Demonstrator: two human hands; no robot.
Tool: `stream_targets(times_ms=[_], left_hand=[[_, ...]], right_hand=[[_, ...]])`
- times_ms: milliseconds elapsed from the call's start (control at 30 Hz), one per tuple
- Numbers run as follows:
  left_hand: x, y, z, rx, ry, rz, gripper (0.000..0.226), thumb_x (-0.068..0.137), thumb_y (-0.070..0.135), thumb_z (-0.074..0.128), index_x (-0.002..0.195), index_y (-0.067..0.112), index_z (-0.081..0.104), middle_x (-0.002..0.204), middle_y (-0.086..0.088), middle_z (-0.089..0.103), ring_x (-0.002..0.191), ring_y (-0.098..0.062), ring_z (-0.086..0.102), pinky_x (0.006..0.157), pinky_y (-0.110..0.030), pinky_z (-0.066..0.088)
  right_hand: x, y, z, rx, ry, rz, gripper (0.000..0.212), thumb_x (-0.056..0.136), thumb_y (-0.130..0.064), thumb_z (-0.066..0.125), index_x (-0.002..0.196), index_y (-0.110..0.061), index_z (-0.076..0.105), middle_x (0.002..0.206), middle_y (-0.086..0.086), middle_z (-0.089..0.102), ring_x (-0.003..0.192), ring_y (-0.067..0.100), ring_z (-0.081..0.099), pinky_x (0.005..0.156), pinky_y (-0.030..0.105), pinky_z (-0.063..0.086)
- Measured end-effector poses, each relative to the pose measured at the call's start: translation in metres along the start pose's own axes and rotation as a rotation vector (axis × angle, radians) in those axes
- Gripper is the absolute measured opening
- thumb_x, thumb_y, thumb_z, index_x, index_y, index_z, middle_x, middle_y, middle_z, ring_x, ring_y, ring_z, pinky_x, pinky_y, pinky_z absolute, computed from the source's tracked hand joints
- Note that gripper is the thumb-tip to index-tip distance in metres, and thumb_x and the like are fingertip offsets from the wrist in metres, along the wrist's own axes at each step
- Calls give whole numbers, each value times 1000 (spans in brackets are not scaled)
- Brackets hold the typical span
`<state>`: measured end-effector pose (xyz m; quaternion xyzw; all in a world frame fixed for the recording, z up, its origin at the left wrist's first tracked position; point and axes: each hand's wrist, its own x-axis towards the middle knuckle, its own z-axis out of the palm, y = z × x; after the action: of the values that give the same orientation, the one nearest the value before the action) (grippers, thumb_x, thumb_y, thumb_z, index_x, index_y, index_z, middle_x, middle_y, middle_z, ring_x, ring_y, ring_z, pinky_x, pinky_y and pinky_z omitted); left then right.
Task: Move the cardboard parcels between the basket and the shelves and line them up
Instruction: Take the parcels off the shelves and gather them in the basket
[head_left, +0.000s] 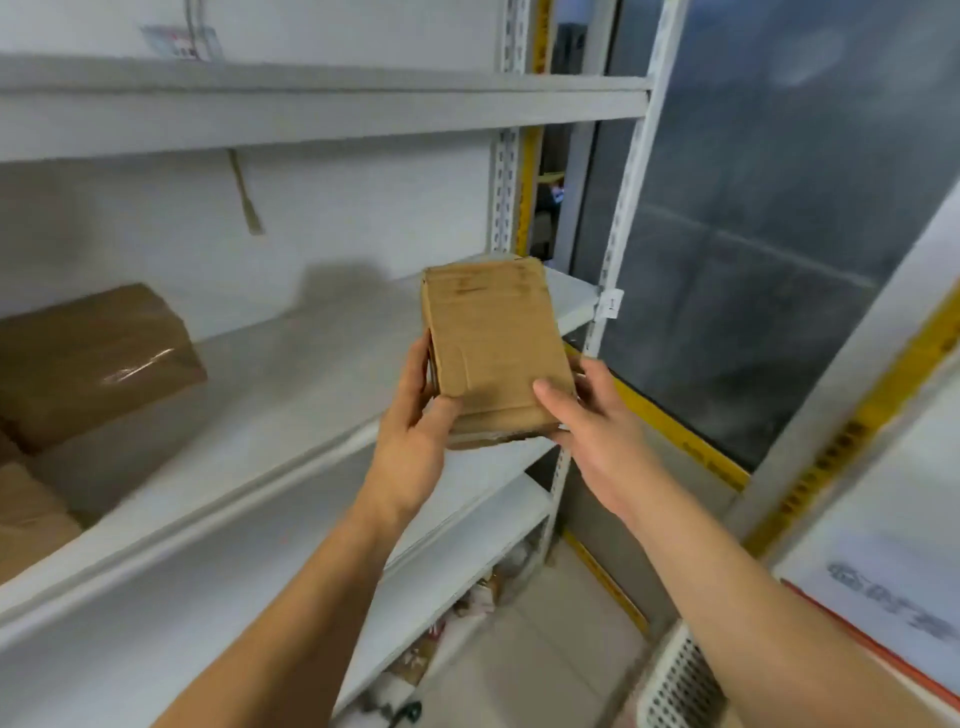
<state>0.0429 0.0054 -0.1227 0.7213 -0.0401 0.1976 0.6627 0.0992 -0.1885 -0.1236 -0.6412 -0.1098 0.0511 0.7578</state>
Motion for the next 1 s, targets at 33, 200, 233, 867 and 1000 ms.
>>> stream_targets(times_ms=[33, 200, 233, 867, 1000], left_hand=[[-3, -3, 20, -16, -42, -24, 73, 93, 16, 50, 162, 34, 33, 151, 23, 53, 138, 0, 50, 114, -37, 45], [-18, -28, 133, -57, -256, -118, 77, 88, 15, 54, 161, 35, 36, 155, 16, 51, 142, -12, 50, 115, -57, 45], [-23, -34, 158, -53, -292, -150, 77, 88, 16, 54, 160, 36, 37, 155, 16, 51, 142, -12, 51, 114, -57, 45], [-136, -228, 448, 131, -912, -698, 66, 98, 43, 69, 143, 74, 32, 148, 30, 48, 138, -8, 53, 114, -44, 47], [-150, -303, 478, 124, -969, -848, 67, 106, 26, 61, 145, 72, 31, 159, 16, 41, 143, -12, 47, 120, -48, 40]], right_hand=[[-10, 2, -20, 1, 53, -1, 48, 94, -28, 78, 137, -27, 56, 131, -3, 70, 116, 16, 71, 103, 48, 58], [-66, 16, -130, -1, 237, 4, 51, 100, -21, 71, 146, -33, 53, 132, -12, 70, 120, 9, 69, 97, 34, 60], [-80, 19, -153, -5, 276, 12, 47, 101, -20, 70, 143, -36, 55, 128, -15, 72, 117, 7, 70, 93, 30, 61], [-248, 194, -421, 43, 600, 500, 56, 108, -21, 59, 158, -35, 39, 146, -6, 64, 136, 18, 59, 115, 44, 49], [-248, 263, -449, 44, 647, 628, 64, 107, -19, 59, 164, -30, 31, 150, -7, 60, 139, 13, 55, 121, 47, 42]])
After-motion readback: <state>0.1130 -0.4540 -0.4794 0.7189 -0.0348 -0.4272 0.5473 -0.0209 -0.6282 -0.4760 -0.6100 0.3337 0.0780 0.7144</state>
